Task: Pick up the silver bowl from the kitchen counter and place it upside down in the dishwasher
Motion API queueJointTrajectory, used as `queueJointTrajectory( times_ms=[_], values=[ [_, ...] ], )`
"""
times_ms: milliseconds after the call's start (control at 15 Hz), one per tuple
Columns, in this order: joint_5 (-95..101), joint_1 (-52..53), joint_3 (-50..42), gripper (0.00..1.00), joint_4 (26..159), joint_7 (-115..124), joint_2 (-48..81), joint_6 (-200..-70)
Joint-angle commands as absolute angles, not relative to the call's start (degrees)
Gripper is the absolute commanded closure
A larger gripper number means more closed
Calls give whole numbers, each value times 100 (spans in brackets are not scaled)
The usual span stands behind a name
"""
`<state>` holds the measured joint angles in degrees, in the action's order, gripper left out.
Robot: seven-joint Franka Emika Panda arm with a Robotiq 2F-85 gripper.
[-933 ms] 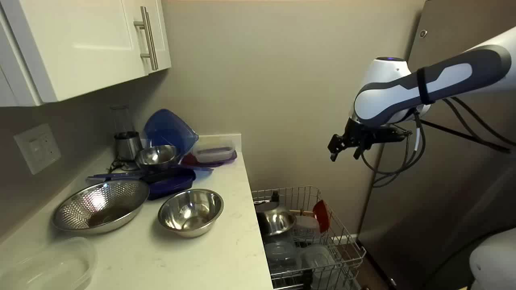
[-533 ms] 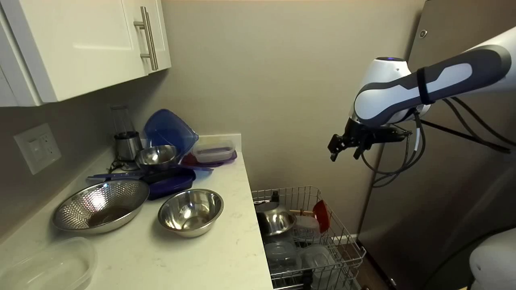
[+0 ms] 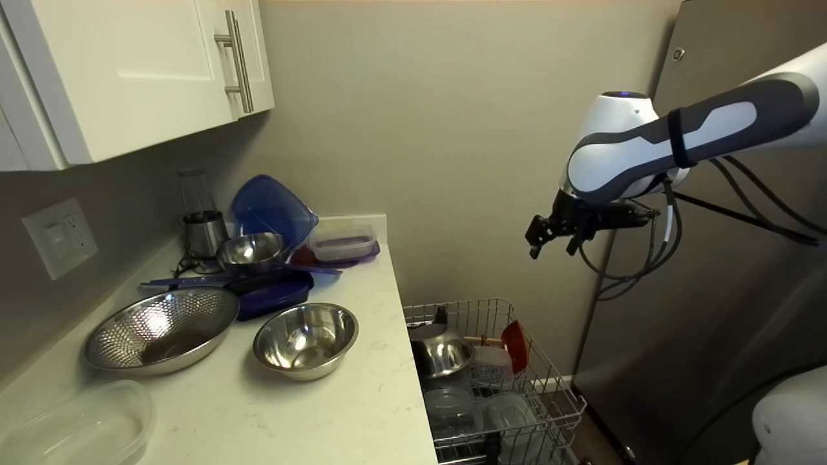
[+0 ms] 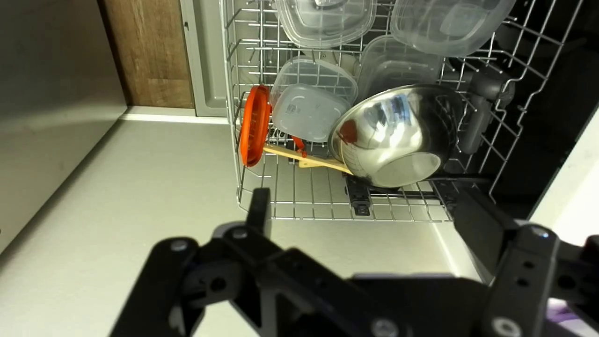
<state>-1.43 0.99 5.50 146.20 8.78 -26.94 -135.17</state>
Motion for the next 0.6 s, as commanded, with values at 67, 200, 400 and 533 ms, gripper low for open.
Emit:
queueJointTrajectory(
  times_ms=[67, 200, 400, 533],
  values=[
    [81, 159, 963, 0, 14231, 1364, -2301, -13700],
    [156, 198, 1226, 0, 13984, 1601, -2047, -13847],
    [506, 250, 1641, 0, 13528, 2023, -1524, -14052],
    [753, 334, 1821, 0, 13219, 2233, -1143, -14154]
  ],
)
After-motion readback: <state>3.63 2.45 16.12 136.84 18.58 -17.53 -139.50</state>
